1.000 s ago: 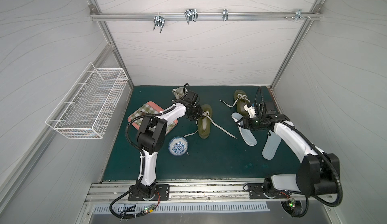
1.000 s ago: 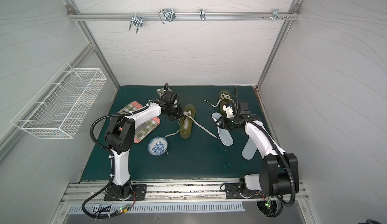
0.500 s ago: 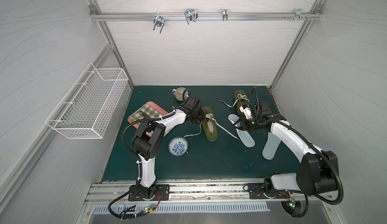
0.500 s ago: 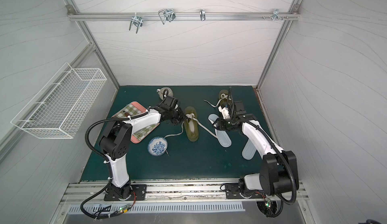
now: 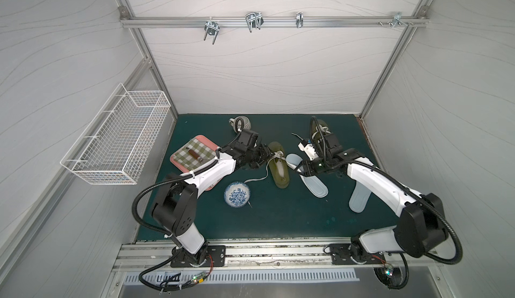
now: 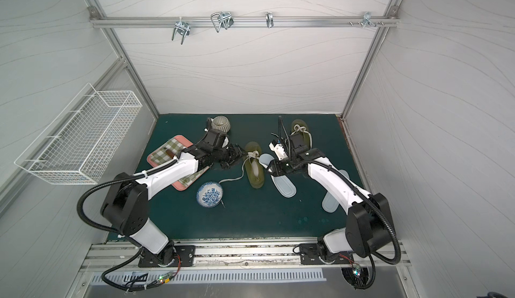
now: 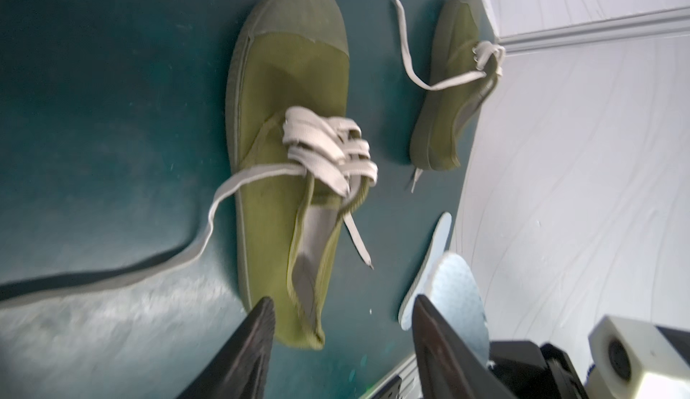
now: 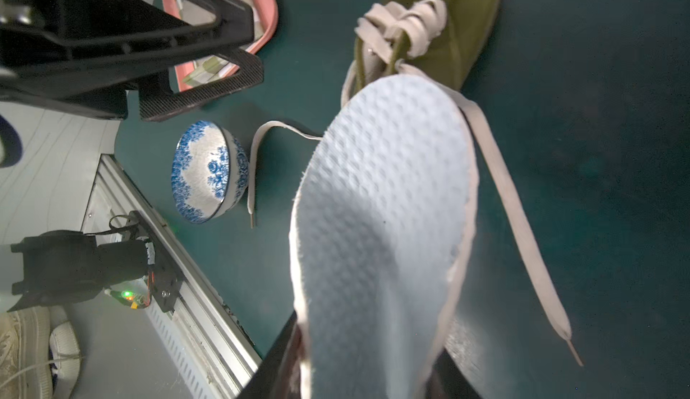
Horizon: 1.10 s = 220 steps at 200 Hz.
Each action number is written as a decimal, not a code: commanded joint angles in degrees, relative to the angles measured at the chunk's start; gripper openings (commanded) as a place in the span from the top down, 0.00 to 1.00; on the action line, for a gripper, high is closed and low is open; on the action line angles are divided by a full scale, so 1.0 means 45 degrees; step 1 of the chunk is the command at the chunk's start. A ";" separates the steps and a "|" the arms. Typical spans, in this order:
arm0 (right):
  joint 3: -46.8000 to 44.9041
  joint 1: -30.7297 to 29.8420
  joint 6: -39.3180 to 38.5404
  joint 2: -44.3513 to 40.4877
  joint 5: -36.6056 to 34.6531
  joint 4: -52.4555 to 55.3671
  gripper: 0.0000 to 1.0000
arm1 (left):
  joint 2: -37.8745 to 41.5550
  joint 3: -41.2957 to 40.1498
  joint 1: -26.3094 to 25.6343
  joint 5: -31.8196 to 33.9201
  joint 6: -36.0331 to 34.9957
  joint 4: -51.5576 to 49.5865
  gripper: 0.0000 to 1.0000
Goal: Insert the insole into the shoe
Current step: Adjust the shoe at the center of the board, then adjust the insole.
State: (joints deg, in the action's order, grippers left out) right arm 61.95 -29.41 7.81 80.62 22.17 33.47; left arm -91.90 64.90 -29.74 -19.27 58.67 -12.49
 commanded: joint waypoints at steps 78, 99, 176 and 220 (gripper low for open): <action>0.1953 -0.1941 0.0897 0.1615 0.0019 -0.1038 0.59 | 0.0890 -0.1481 0.0180 -0.1478 0.1991 0.3309 0.40; 0.1916 -0.1958 0.1107 0.1664 0.0411 -0.1419 0.59 | 0.0901 -0.2029 0.0283 -0.1643 0.2602 0.4454 0.56; 0.1048 -0.2000 0.0904 0.0785 0.0083 -0.2328 0.16 | 0.1271 -0.2026 0.0553 -0.0760 0.2649 0.4659 1.00; -0.0603 -0.2433 -0.0009 -0.0673 -0.1532 -0.3519 0.07 | 0.2048 -0.2808 0.0597 -0.0003 0.3232 0.4459 1.00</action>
State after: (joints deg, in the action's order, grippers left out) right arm 62.96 -39.07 11.31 82.08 19.49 21.93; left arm -85.08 53.43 -27.35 -21.80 70.63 6.72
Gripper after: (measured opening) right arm 0.912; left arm 0.053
